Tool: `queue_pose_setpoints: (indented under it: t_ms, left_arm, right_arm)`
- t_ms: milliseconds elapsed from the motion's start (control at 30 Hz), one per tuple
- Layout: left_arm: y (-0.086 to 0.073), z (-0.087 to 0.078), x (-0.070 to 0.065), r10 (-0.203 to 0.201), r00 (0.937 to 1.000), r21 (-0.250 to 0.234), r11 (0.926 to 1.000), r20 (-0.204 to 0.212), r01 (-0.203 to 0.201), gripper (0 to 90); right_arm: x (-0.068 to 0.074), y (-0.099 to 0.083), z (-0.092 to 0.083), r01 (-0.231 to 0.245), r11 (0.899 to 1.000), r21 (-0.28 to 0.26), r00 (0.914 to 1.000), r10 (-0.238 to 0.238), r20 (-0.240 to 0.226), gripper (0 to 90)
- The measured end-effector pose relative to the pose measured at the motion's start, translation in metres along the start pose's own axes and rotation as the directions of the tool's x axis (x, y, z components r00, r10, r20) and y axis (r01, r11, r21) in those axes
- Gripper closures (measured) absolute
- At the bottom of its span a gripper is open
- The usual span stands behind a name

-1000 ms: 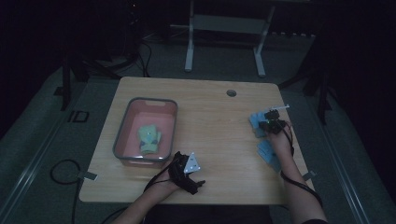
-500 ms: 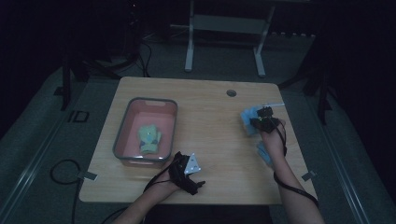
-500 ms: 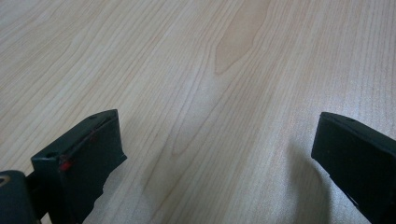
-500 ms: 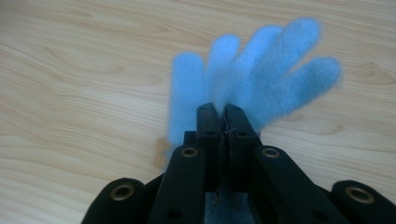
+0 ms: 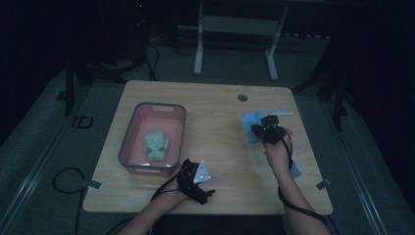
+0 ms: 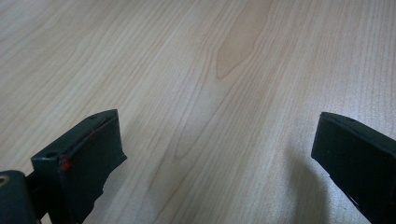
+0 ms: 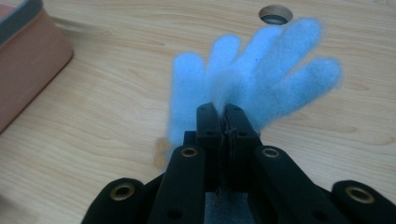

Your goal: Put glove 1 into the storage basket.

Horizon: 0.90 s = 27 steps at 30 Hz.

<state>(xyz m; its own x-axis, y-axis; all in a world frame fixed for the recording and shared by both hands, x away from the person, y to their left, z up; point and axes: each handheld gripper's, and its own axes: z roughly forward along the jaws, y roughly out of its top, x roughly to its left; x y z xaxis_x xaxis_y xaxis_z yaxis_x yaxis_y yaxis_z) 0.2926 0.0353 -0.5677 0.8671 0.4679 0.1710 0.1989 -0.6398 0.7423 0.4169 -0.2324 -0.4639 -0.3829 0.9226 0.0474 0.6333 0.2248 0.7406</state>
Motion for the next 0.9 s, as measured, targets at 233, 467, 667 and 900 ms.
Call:
queue_pose_setpoints:
  t_ms: [233,467,667,900]
  left_arm:
    - [0.000,-0.002,0.002,-0.006,1.0000,-0.007,1.0000,-0.004,0.006,2.2]
    - [0.000,-0.002,0.001,-0.002,1.0000,-0.014,0.9999,-0.008,0.002,2.2]
    - [0.001,-0.001,0.000,-0.004,1.0000,-0.013,0.9999,-0.007,0.004,2.2]
    - [0.001,-0.004,0.001,0.000,0.9999,-0.019,0.9998,-0.011,-0.001,2.2]
  right_arm:
    - [0.013,-0.004,-0.005,-0.008,1.000,-0.001,0.9998,0.008,-0.021,86.4]
    - [0.029,-0.022,-0.004,0.001,1.000,0.001,0.9981,-0.001,-0.061,86.3]
    - [0.039,-0.042,0.002,-0.042,0.999,0.020,0.9961,0.043,-0.077,86.3]
    - [0.042,-0.065,0.015,-0.069,0.996,0.053,0.9968,0.071,-0.037,86.2]
